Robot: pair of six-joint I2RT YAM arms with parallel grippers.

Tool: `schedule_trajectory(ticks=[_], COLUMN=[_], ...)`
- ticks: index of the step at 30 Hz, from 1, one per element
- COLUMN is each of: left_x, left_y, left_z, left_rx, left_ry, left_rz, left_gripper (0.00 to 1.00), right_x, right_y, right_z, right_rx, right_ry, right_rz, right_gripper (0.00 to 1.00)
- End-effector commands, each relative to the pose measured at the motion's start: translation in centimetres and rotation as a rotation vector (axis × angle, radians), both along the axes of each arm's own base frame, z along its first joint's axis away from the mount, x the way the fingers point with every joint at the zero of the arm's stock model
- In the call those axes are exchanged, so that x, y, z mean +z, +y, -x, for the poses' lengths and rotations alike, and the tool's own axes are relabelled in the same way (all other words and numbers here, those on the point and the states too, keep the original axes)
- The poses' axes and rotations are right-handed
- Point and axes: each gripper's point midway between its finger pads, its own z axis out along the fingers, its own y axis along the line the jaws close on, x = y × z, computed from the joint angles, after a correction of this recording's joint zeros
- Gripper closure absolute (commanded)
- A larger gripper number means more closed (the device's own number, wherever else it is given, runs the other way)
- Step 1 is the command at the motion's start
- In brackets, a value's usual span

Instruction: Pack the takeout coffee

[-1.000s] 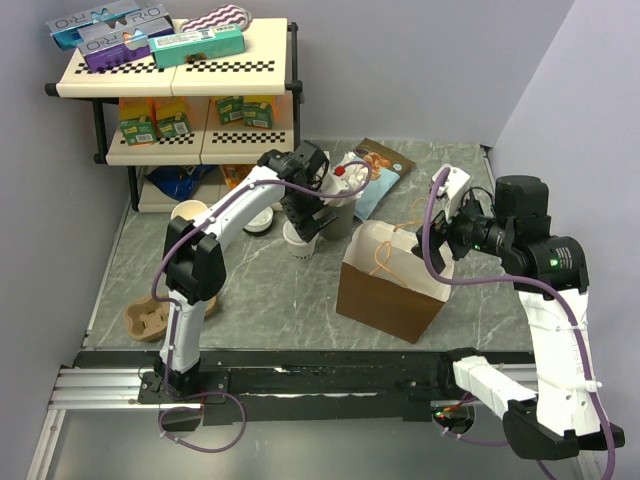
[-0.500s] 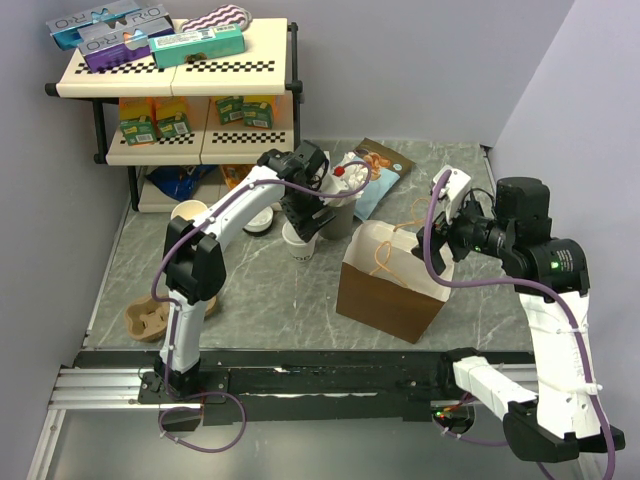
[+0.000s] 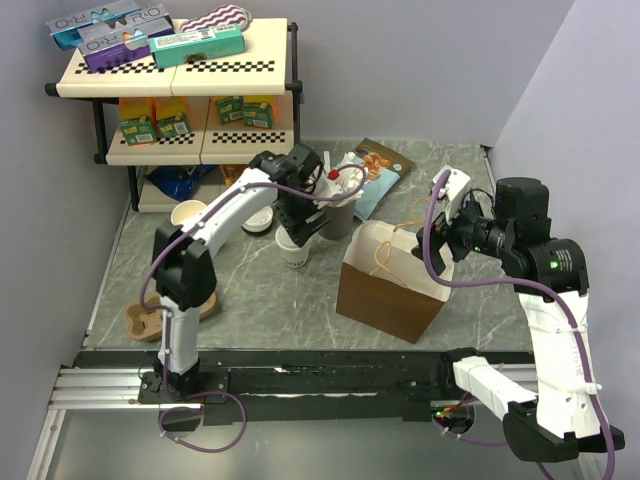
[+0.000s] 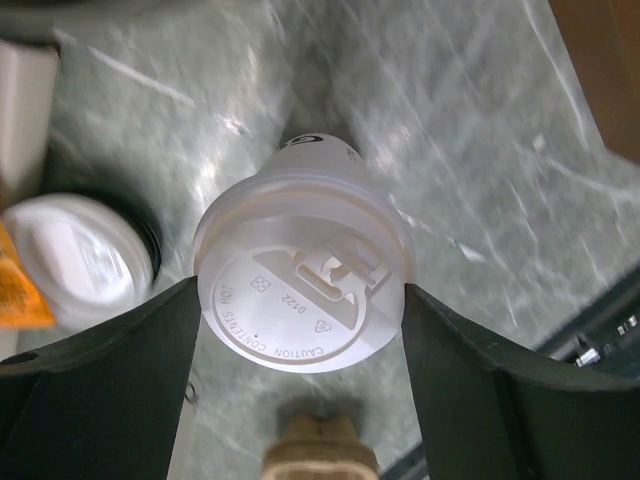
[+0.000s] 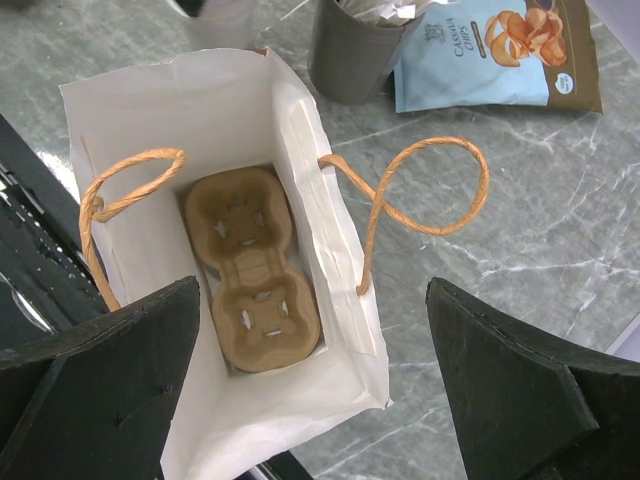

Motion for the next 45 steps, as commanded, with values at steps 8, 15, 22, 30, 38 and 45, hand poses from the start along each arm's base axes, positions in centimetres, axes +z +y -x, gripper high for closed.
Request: schedule_trajectory(ticks=[8,15,22,30,38,45], left_x=[10.9,19.3,25.9,28.5,29.4,29.7], left_y=[2.5,1.6,1.6,1.0,0.5,-0.1], left_z=[6.8,10.9,11.1,10.9,10.7,11.0], left_rx=[-0.027,-0.120,-0.194,-0.237,-0.257,-0.302], left_ry=[-0.116,-0.281,-0.509,-0.566,-0.591,-0.589], left_rz=[0.221,0.533,0.660,0.705,0.733,0.751], left_gripper=[0.99,0.99,0.99,0.99,0.99,0.99], right_x=[0.0,-3.2,-5.6,-7.2,-6.0,-7.4], right_y=[-0.8,-1.1,-1.1,-1.7,-2.5,-2.1], right_z=[-2.5,-4.0,-3.7,-2.4,-1.1,-0.3], right_rx=[-0.028,-0.007,0.050,0.081,0.101,0.126], right_ry=[-0.005,0.077,0.202,0.341,0.353,0.431], right_rz=[0.057,0.122,0.160,0.197,0.221,0.204], right_gripper=[0.00,0.01,0.22,0.39,0.43,0.61])
